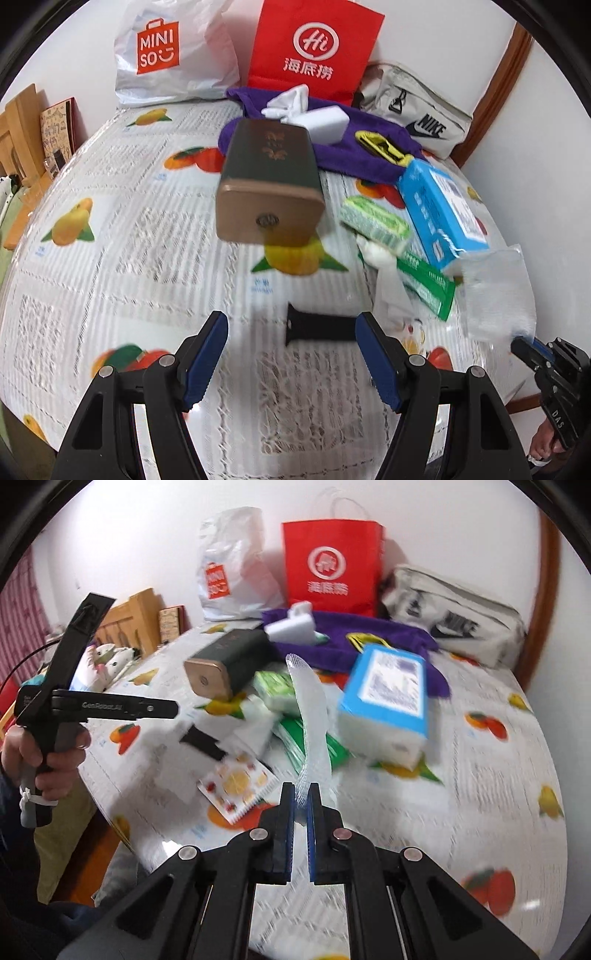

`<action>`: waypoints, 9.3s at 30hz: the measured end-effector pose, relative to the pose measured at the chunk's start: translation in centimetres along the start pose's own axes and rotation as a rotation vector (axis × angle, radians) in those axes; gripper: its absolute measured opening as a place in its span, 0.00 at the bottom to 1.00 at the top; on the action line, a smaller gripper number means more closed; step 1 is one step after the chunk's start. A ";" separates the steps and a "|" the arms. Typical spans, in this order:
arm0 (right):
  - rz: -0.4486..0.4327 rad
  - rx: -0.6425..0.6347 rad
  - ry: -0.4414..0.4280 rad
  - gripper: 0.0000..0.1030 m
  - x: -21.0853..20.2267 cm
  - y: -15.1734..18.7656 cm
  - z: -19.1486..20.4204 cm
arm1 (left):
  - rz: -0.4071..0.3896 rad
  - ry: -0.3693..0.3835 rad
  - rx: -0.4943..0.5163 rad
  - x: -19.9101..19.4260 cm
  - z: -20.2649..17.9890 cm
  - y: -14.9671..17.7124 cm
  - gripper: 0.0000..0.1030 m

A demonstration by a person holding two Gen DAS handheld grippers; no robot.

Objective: Organize soft objects

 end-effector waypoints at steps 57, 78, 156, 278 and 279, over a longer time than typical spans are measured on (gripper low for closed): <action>-0.011 0.080 0.068 0.08 2.6 3.7 -5.4 | 0.084 0.083 0.295 3.2 -9.7 5.4 0.71; -0.057 0.135 0.041 0.08 0.9 3.2 -6.5 | 0.009 -0.026 0.322 3.5 -10.7 4.7 0.26; -0.148 0.034 0.069 0.08 6.9 -20.1 -10.7 | -0.170 -0.059 0.029 2.1 -0.1 -17.9 0.25; -0.030 0.026 -0.116 0.46 6.2 -9.2 1.4 | -0.004 -0.110 0.141 0.0 0.5 -3.3 0.69; -0.035 0.034 -0.114 0.46 5.7 -8.9 1.1 | -0.004 -0.119 0.149 -0.1 0.4 -3.0 0.69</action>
Point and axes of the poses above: each gripper's, at about its wrist camera, not at the fingertips, and x roughly the way its jaws point, z to its left, y to its underside, the point moved 10 cm from there along x, roughly the way its jaws point, and after that the axes turned 3 degrees about -y, right-handed, at the moved point
